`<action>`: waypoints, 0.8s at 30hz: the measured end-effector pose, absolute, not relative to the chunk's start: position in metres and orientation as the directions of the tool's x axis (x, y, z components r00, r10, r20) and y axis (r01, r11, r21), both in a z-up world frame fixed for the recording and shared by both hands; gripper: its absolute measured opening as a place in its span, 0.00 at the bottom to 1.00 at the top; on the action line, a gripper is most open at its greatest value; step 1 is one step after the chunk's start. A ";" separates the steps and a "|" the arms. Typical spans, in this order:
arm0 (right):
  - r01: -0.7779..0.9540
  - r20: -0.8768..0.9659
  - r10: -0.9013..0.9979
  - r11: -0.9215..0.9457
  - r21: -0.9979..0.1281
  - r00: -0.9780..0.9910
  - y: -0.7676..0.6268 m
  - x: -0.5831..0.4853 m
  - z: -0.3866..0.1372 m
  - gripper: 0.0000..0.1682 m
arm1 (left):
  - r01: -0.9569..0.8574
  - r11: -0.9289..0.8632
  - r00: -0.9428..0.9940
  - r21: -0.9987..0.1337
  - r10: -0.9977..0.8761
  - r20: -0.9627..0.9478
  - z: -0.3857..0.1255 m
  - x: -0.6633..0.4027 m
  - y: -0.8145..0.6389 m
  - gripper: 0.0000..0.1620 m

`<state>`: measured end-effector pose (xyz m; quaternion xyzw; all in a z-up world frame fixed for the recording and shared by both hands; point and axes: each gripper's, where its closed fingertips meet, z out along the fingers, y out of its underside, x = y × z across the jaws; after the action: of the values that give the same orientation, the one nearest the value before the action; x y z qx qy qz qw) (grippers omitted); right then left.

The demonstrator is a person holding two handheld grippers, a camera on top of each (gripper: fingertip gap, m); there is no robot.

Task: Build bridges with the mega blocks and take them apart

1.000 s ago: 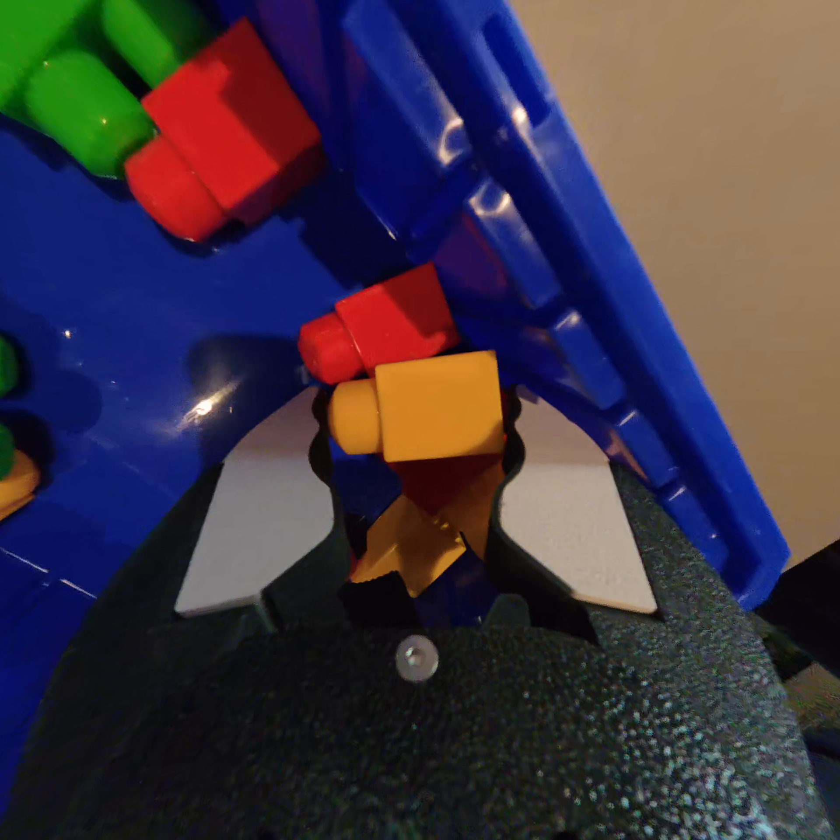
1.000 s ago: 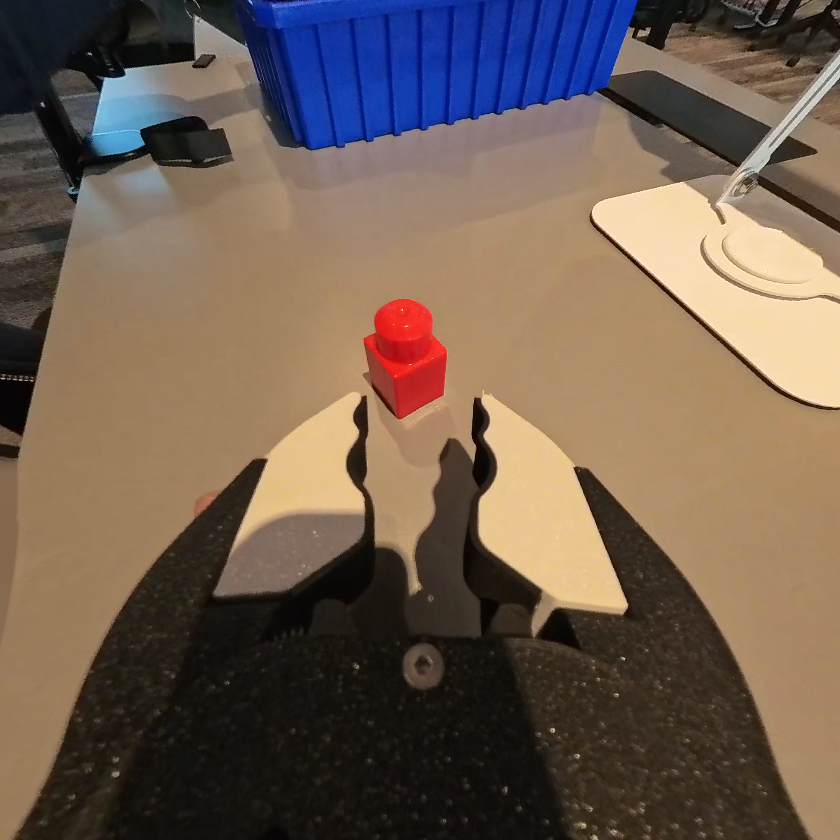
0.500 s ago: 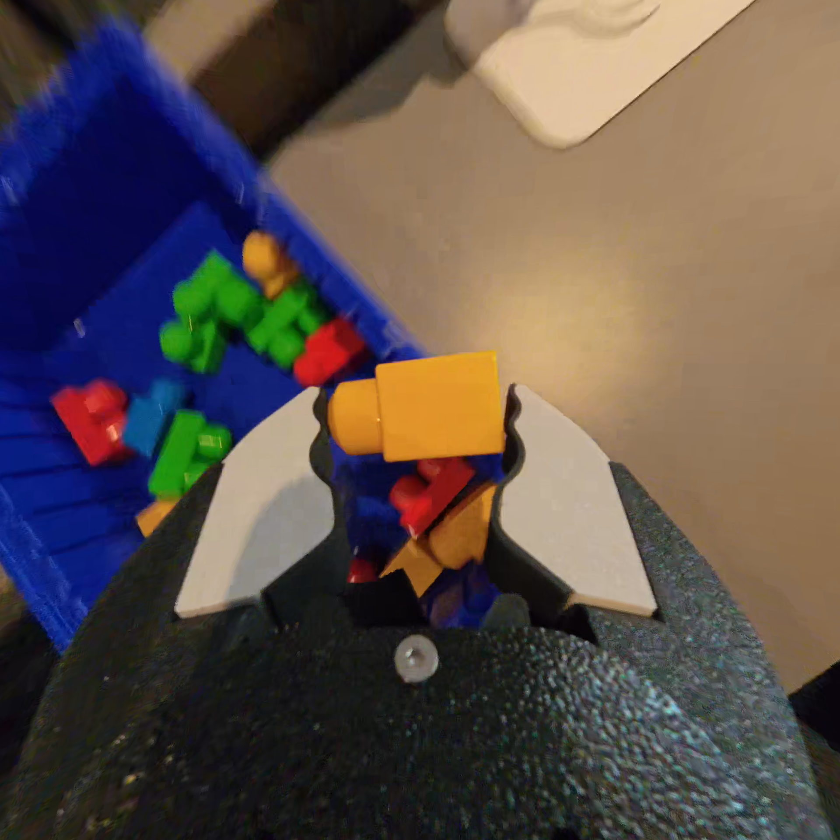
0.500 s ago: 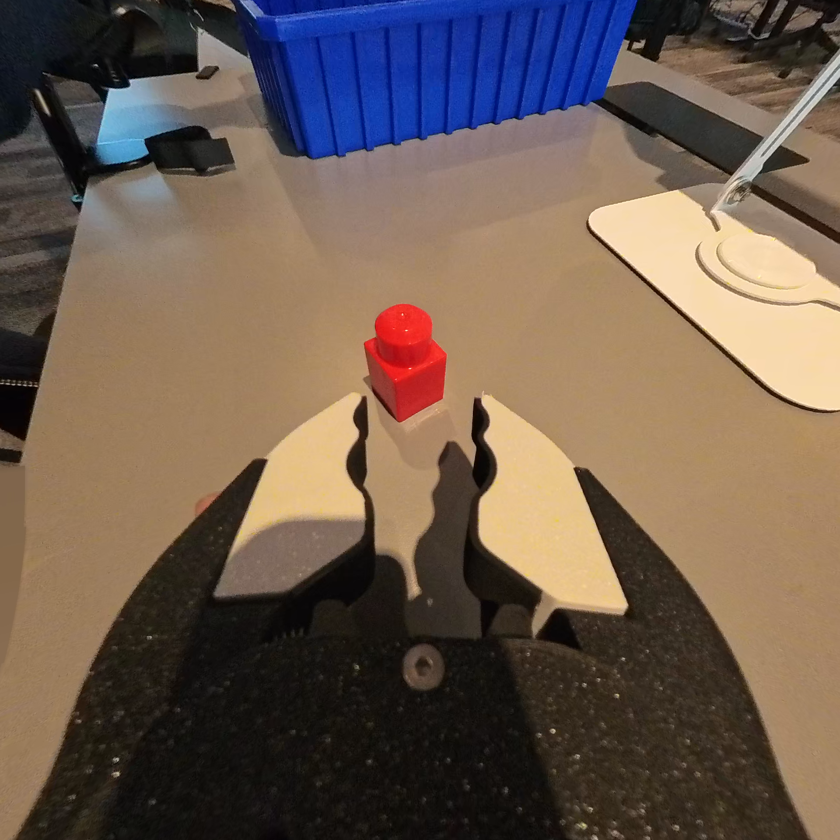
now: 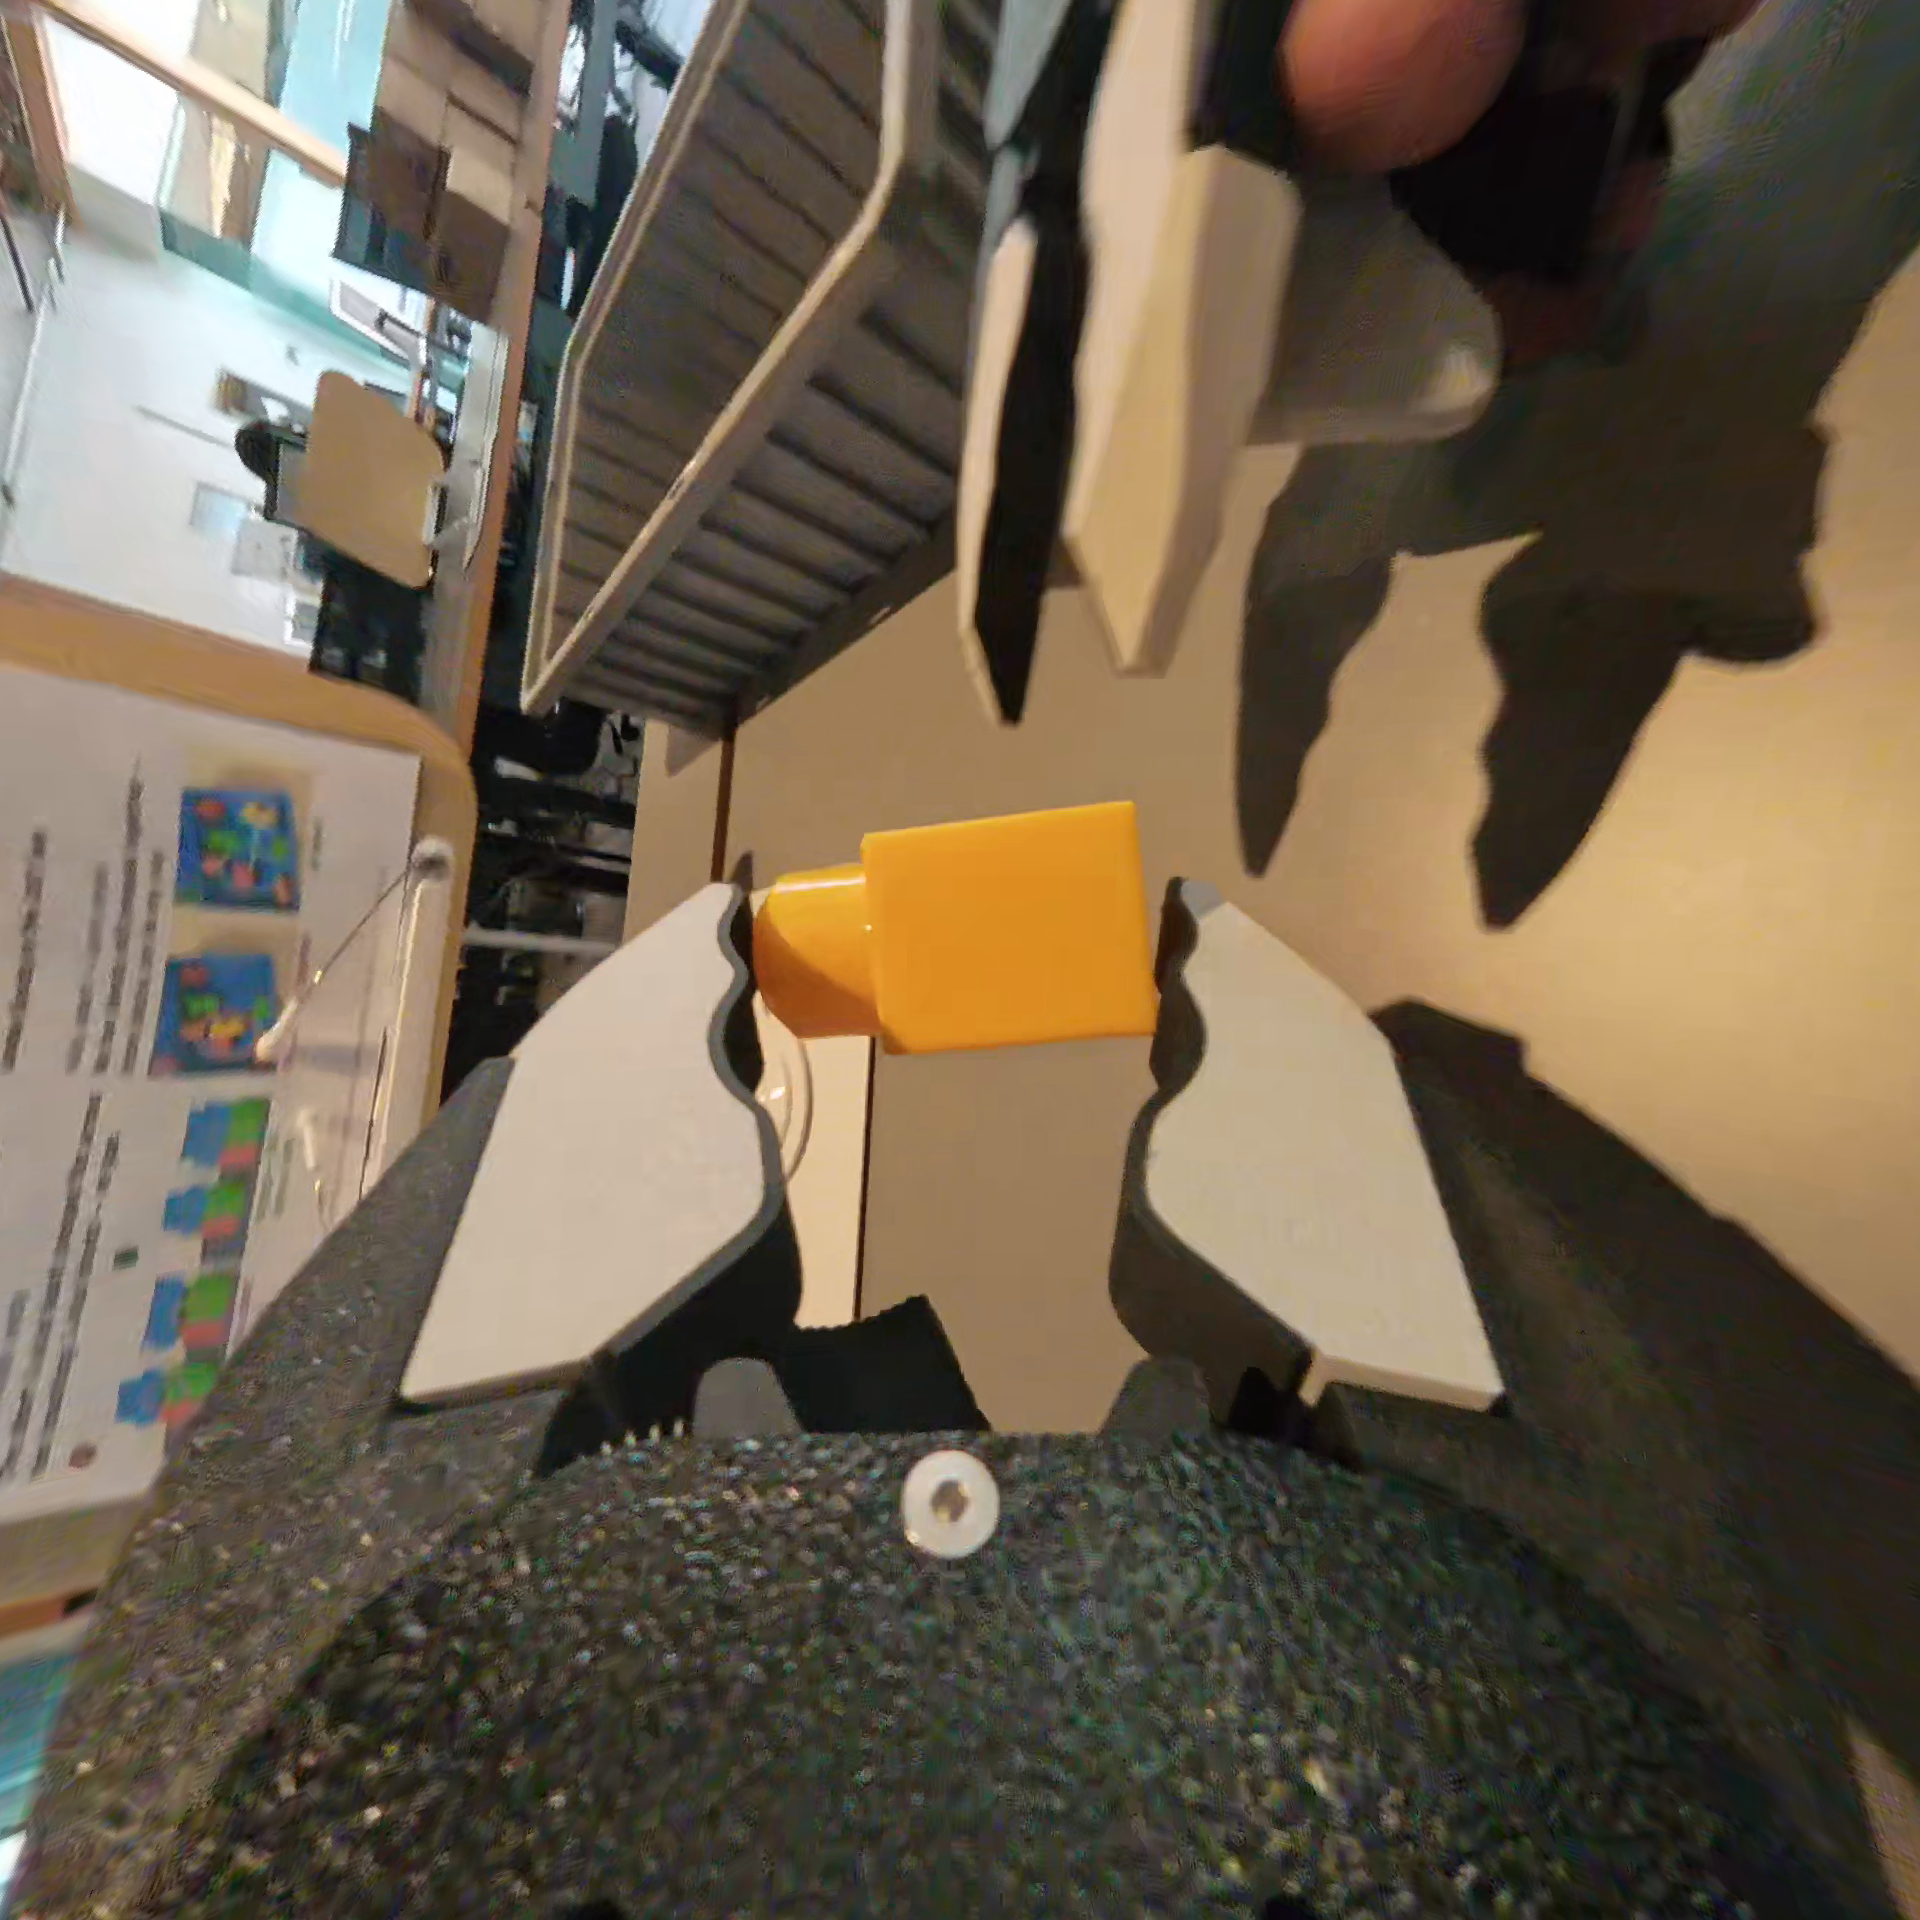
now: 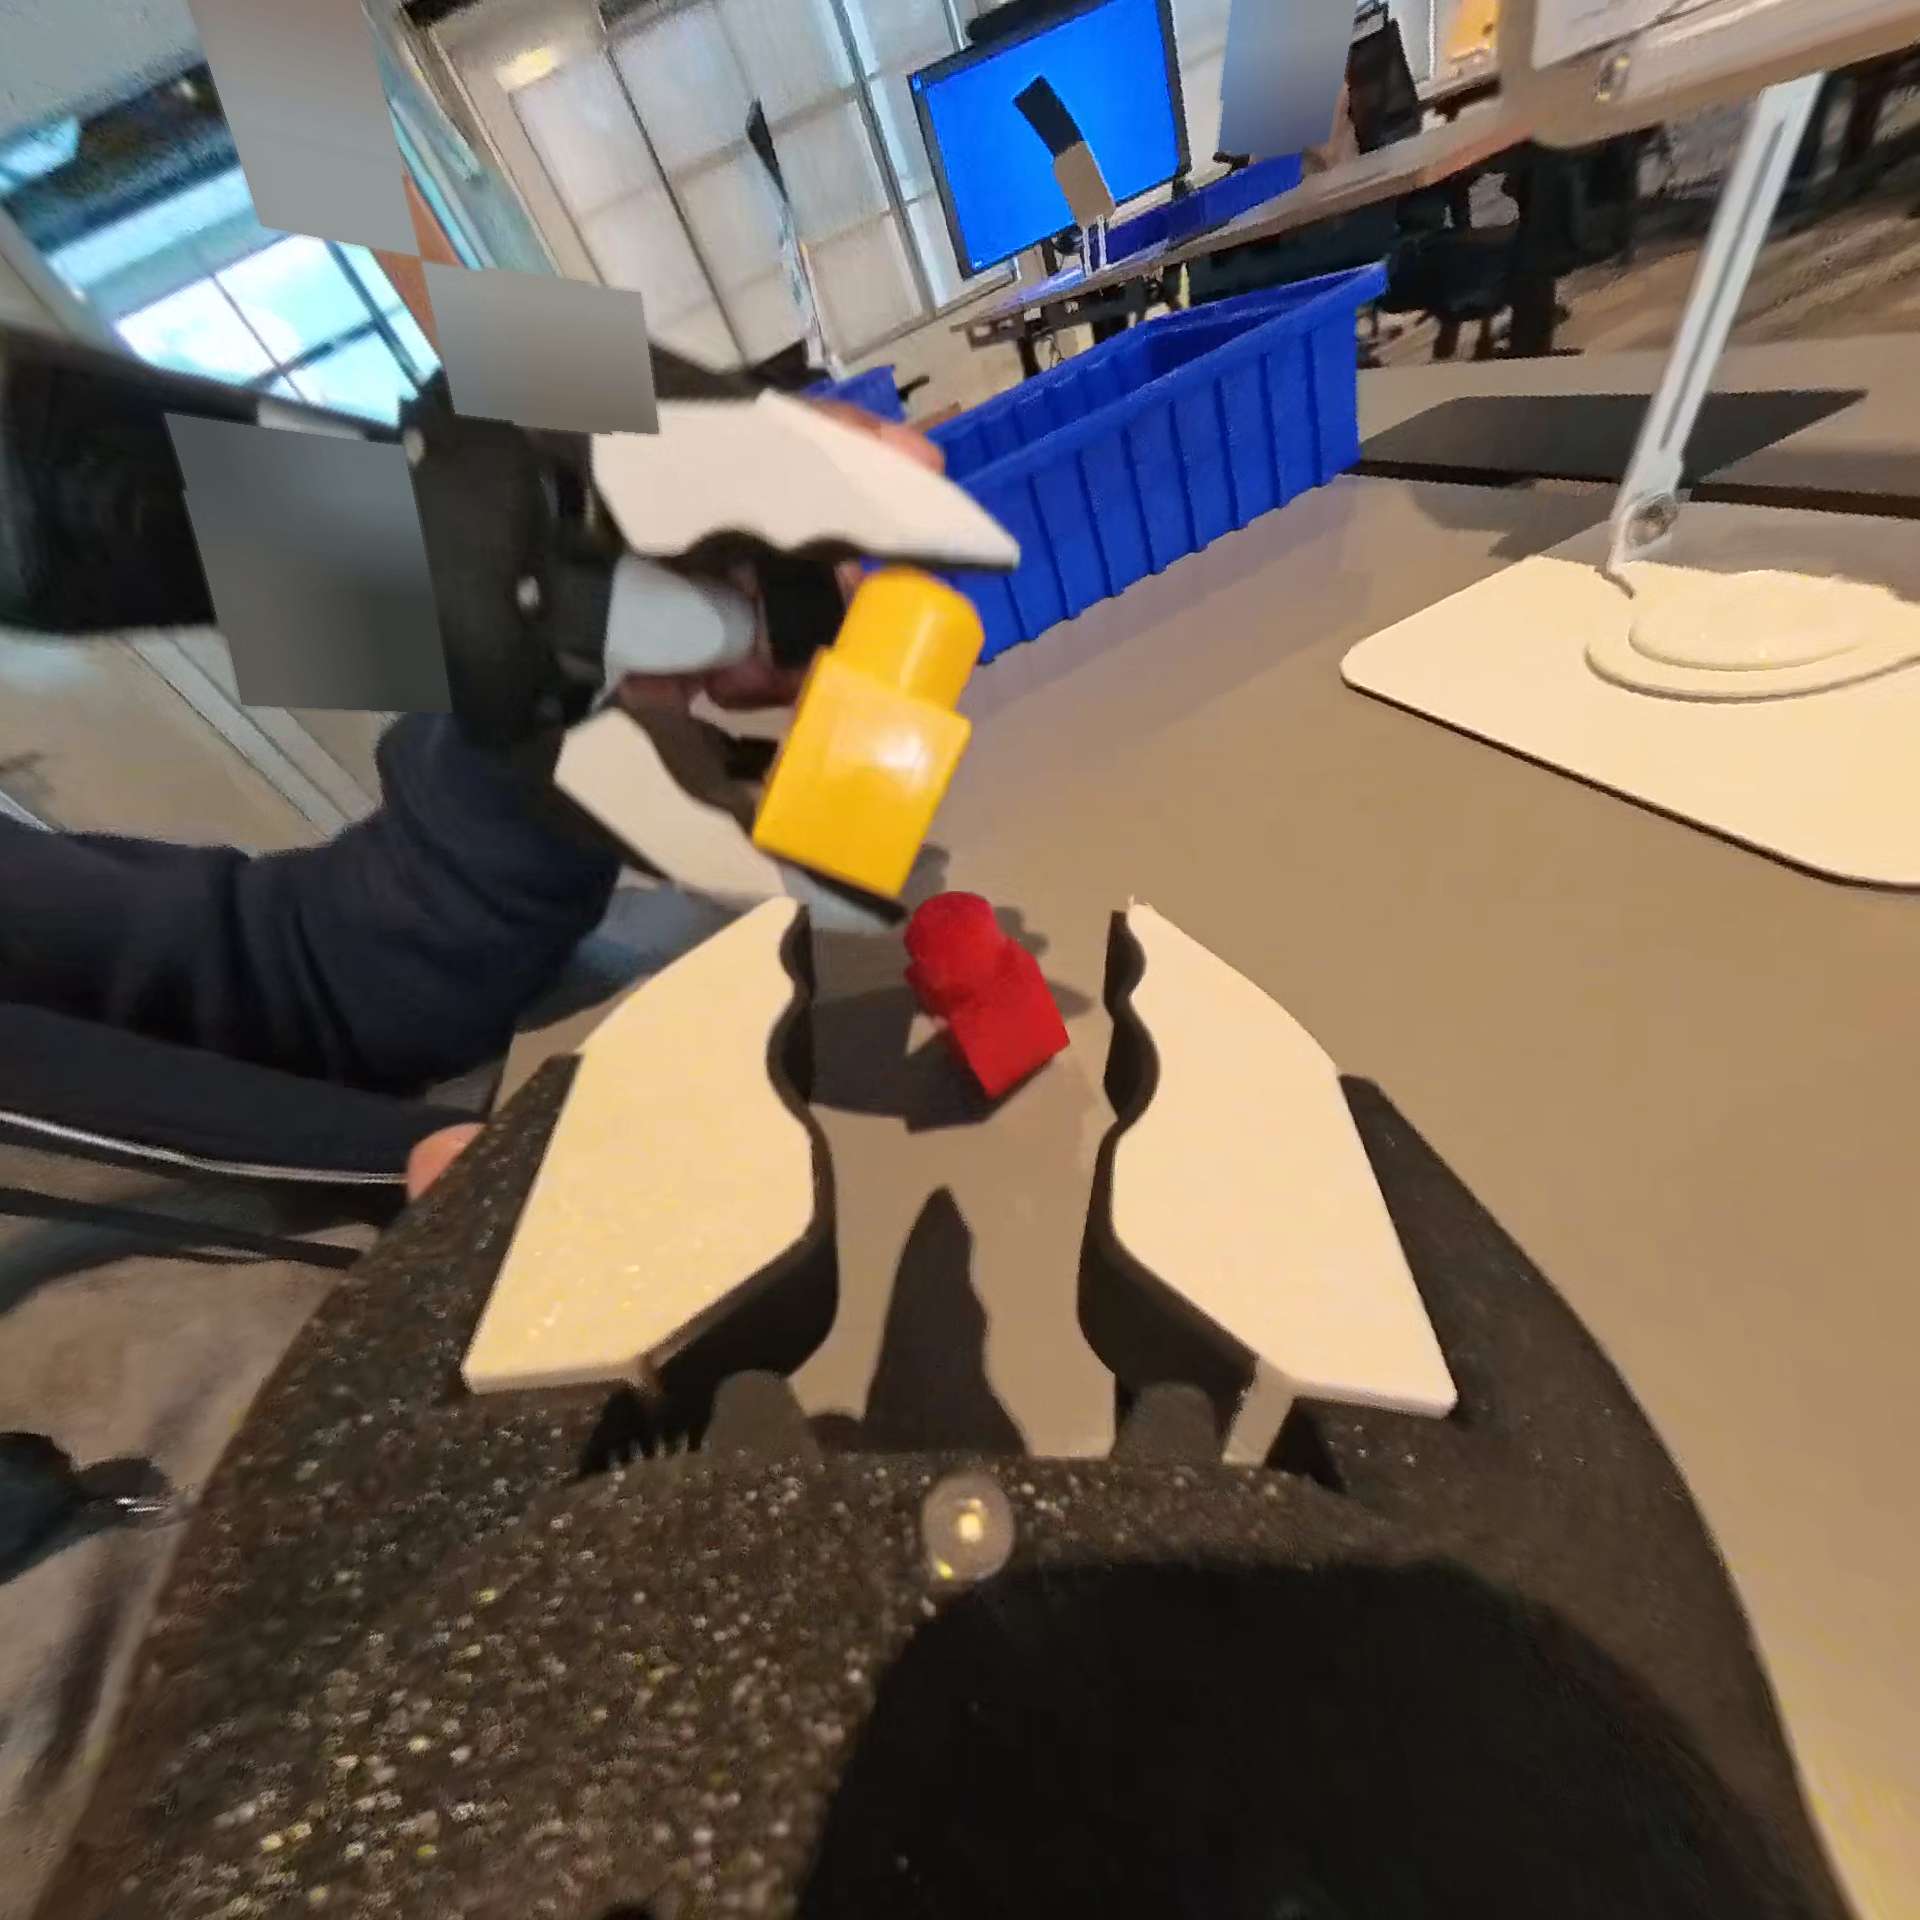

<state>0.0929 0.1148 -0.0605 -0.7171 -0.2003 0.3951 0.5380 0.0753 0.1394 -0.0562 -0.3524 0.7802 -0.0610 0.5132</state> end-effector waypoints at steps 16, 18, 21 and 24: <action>0.025 -0.322 0.741 -0.415 -0.909 0.589 0.109 0.075 -0.086 0.23 | -0.405 0.872 -0.259 -0.276 -0.399 -0.880 -0.088 0.095 0.113 0.44; 0.097 -0.237 0.712 -0.394 -0.914 0.661 0.115 0.085 -0.094 0.22 | -0.401 0.851 -0.278 -0.340 -0.466 -0.840 -0.091 0.086 0.115 0.40; 0.241 -0.110 0.679 -0.401 -0.884 0.725 0.120 0.095 -0.114 0.22 | -0.385 0.802 -0.234 -0.456 -0.563 -0.793 -0.080 0.071 0.124 0.35; 0.369 -0.032 0.676 -0.441 -0.818 0.736 0.120 0.094 -0.137 0.22 | -0.389 0.753 -0.137 -0.531 -0.618 -0.774 -0.062 0.061 0.142 0.33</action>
<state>0.0936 0.1198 -0.1366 -0.8294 -0.3149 0.1806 0.4246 0.0606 0.1424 -0.0623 -0.3367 0.7473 -0.1016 0.5638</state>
